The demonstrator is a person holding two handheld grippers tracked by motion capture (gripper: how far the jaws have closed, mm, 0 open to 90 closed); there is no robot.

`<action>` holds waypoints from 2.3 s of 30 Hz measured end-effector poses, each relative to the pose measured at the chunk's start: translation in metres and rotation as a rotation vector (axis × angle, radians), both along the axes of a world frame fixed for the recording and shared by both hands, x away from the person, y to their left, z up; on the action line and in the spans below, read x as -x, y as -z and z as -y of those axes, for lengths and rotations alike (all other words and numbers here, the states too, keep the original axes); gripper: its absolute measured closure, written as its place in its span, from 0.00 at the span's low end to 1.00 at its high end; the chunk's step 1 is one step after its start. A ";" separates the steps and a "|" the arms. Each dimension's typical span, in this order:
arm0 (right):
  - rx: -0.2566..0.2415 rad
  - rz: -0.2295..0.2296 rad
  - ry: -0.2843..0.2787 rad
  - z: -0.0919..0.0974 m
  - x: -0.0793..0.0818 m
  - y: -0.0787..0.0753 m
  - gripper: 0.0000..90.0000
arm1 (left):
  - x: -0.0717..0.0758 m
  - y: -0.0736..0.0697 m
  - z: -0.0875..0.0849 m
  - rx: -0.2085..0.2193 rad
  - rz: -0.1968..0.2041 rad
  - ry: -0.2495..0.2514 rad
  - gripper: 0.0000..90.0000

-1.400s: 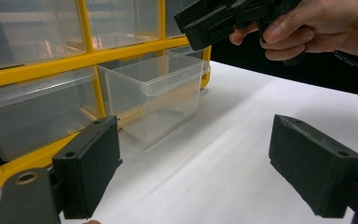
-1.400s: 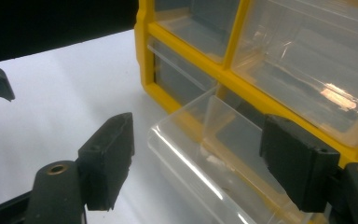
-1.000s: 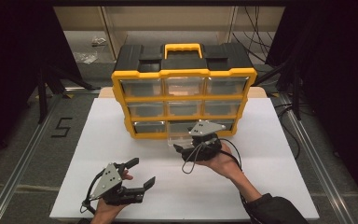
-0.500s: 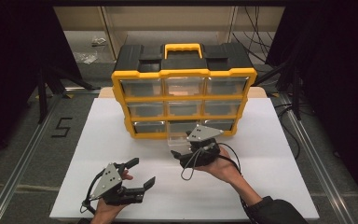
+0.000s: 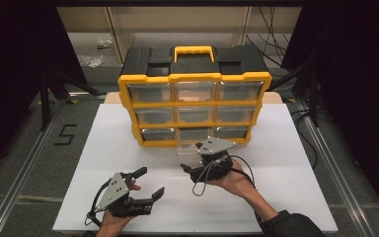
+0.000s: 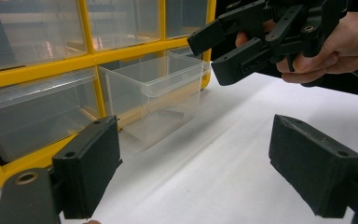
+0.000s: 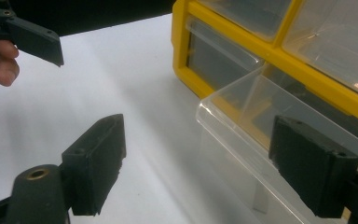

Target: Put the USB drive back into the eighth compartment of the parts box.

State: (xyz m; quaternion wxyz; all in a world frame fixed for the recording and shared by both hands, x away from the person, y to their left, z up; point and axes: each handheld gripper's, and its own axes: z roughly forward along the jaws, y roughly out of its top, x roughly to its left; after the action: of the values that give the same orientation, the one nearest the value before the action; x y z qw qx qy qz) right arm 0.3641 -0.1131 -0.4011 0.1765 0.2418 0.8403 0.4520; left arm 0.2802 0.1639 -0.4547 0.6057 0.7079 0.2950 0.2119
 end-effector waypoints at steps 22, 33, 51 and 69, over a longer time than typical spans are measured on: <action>0.022 -0.034 -0.028 -0.002 0.006 0.015 0.23 | 0.000 0.000 0.000 0.000 -0.001 0.001 0.18; 0.039 -0.077 -0.042 -0.005 0.007 0.027 0.23 | 0.000 0.000 0.000 -0.001 0.000 0.002 0.18; 0.059 -0.120 -0.037 -0.007 0.004 0.041 0.24 | 0.000 0.000 0.000 -0.001 0.000 0.001 0.18; 0.078 -0.147 -0.019 -0.004 -0.003 0.052 0.24 | 0.000 0.000 0.000 -0.002 -0.001 0.002 0.18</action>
State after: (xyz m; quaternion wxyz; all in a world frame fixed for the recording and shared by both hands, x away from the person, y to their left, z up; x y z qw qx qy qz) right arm 0.3673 -0.1093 -0.4527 0.1192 0.2594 0.8702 0.4016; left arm 0.2802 0.1634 -0.4547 0.6053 0.7088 0.2943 0.2112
